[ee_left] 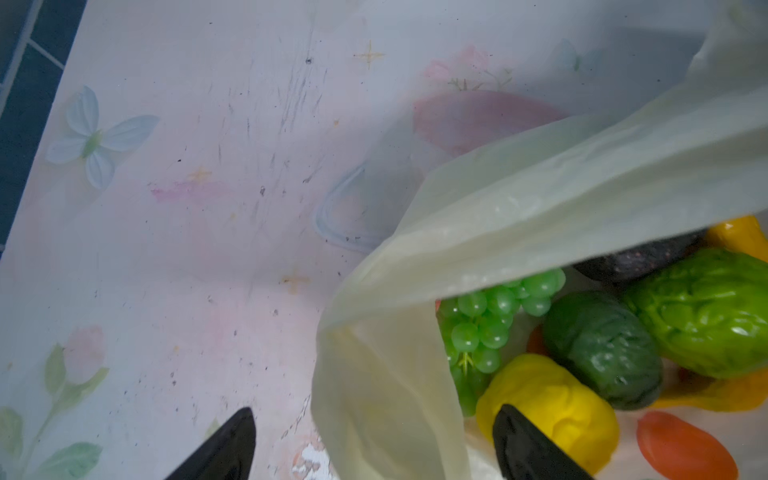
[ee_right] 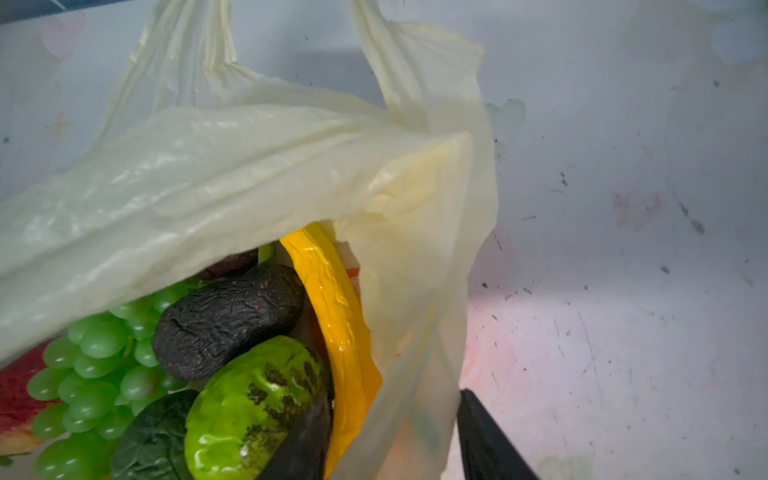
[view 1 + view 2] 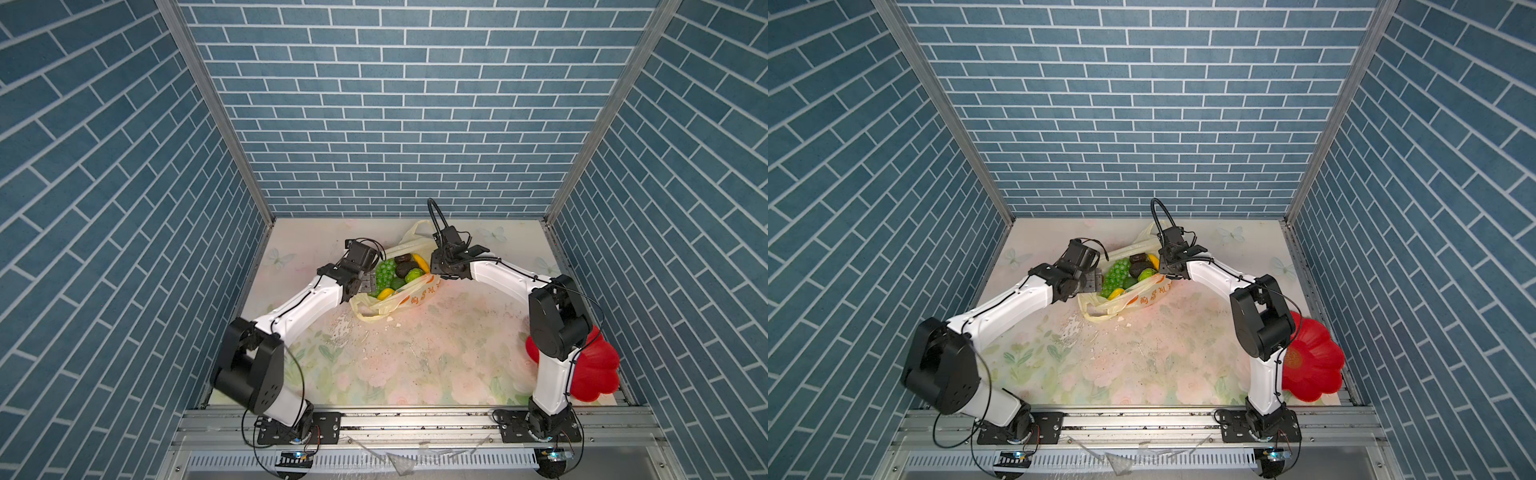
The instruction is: Take the fake fruits out of the plastic bag
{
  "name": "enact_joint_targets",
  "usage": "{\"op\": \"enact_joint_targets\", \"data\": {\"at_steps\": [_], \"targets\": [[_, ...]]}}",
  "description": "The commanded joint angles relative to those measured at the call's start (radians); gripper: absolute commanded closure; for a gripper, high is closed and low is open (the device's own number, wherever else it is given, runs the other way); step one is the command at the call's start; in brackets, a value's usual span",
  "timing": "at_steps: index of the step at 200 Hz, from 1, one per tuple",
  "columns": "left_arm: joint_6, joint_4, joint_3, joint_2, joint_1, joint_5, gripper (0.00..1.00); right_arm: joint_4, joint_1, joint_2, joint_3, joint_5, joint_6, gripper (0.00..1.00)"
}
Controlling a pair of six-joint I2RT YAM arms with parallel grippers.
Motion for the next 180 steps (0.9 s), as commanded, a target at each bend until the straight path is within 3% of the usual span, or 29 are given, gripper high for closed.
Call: {"op": "enact_joint_targets", "data": {"at_steps": [1,22,56,95,156,168,180], "targets": [[0.007,-0.039,0.074,0.106,0.051,0.027,0.21,0.008,-0.001,-0.076,-0.079,0.023,-0.017,0.67],[-0.012,-0.001,0.102,0.156,0.103,0.117,0.39,0.046,-0.001,-0.115,-0.159,0.001,-0.011,0.81],[-0.066,0.079,0.085,0.176,0.187,0.239,0.75,0.091,-0.003,-0.159,-0.261,-0.017,0.013,0.93],[-0.074,0.140,0.124,0.222,0.236,0.312,0.90,0.185,0.000,-0.163,-0.337,-0.086,0.039,0.96],[-0.015,0.099,0.370,0.355,0.242,0.344,0.92,0.243,0.066,-0.169,-0.362,-0.098,0.052,0.97],[-0.015,0.073,0.380,0.348,0.241,0.357,0.79,0.246,0.082,-0.172,-0.370,-0.085,0.051,0.98],[-0.030,0.027,0.365,0.317,0.229,0.313,0.54,0.251,0.091,-0.177,-0.380,-0.066,0.052,0.98]]}}
